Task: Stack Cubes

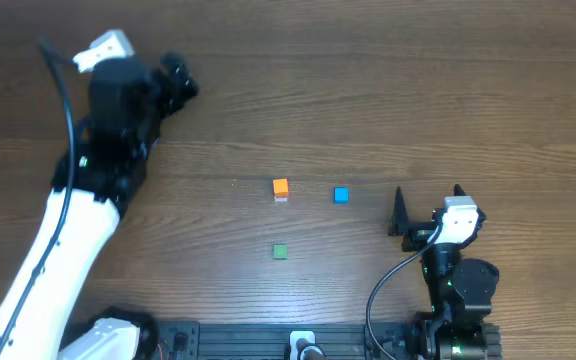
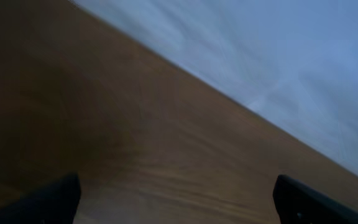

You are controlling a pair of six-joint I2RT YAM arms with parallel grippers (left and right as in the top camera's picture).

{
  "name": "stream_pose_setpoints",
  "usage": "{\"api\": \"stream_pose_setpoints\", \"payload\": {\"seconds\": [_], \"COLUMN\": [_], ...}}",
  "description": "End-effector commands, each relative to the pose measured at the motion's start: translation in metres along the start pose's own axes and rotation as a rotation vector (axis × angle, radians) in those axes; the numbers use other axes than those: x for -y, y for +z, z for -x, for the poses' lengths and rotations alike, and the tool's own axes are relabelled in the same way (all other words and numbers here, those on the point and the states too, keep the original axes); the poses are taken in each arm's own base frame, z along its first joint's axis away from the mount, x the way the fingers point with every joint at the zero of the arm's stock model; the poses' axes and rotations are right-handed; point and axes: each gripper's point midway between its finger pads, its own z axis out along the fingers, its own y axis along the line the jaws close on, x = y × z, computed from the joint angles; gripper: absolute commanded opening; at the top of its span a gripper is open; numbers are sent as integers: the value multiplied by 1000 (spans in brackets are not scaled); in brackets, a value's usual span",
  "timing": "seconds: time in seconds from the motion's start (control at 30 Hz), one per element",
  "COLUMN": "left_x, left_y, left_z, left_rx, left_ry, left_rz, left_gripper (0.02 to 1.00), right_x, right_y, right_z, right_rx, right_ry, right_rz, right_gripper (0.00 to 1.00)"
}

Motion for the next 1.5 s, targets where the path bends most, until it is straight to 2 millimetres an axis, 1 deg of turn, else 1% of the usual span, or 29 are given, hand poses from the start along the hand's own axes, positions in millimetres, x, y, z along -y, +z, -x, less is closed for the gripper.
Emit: {"api": "stream_pose_setpoints", "payload": {"seconds": [0.03, 0.07, 0.23, 0.4, 0.43, 0.57, 0.73, 0.9, 1.07, 1.27, 1.5], "left_x": [-11, -14, -34, -59, -66, -77, -92, -103, -110, -112, -122], "left_y": [-28, -41, -68, -88, -94, -103, -105, -100, -93, -90, -87], "left_z": [-5, -7, -16, -28, -36, -50, -72, -86, -98, -100, -103], "left_rx": [76, 106, 159, 217, 240, 287, 337, 377, 396, 410, 386], "left_ry": [180, 239, 299, 343, 382, 420, 418, 415, 414, 414, 395], "left_rz": [-87, -117, -150, -164, -174, -188, -197, -197, -201, -204, -169], "left_gripper": [989, 989, 985, 989, 993, 998, 998, 998, 998, 998, 1000], "right_x": [-1, -1, -1, -1, -1, -1, -1, -1, -1, -1, -1], "right_y": [0, 0, 0, 0, 0, 0, 0, 0, 0, 0, 0], "right_z": [-2, -2, -2, -2, -2, -2, -2, -2, -2, -2, -2], "right_rx": [1, 1, 1, 1, 0, 1, 1, 1, 1, 1, 1], "right_ry": [-8, -8, -8, -8, -8, -8, -8, -8, -8, -8, -8], "right_rz": [2, 2, 2, 2, 2, 2, 2, 2, 2, 2, 2], "right_gripper": [991, 993, 993, 993, 993, 991, 993, 993, 991, 993, 993]}}
